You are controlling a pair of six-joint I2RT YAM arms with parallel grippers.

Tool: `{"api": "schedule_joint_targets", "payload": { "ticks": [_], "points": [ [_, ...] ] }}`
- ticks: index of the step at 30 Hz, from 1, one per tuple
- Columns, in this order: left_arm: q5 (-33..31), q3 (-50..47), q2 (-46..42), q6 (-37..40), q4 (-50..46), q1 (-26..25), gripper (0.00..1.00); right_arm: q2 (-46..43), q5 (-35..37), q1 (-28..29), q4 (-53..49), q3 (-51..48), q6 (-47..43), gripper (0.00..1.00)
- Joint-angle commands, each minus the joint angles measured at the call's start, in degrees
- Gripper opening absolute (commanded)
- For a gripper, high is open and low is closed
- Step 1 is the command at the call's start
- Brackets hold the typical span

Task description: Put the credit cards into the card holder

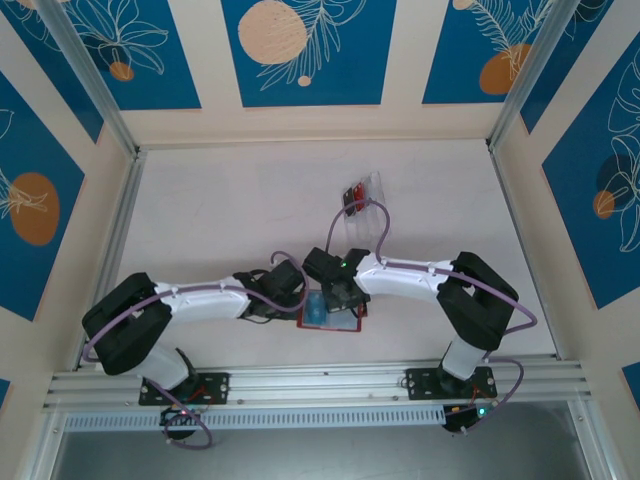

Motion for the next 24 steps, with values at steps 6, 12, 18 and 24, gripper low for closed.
{"api": "schedule_joint_targets", "payload": {
  "ticks": [6, 12, 18, 24],
  "points": [
    [7.68, 1.02, 4.36, -0.35, 12.87, -2.40, 0.11, -5.43, -9.44, -2.18, 4.41, -2.60, -0.72, 0.00],
    [8.03, 1.14, 5.77, -0.88, 13.76, -3.04, 0.11, -6.36, -12.48, -3.24, 5.18, -2.84, -1.32, 0.03],
    [7.79, 1.32, 5.86, -0.97, 13.61, -3.32, 0.11, -5.40, -11.27, -3.19, 4.12, -2.58, -0.60, 0.14],
    [7.74, 1.11, 5.99, -1.05, 13.53, -3.32, 0.11, -4.83, -10.10, -3.15, 2.81, -2.40, -0.17, 0.18]
  ]
}}
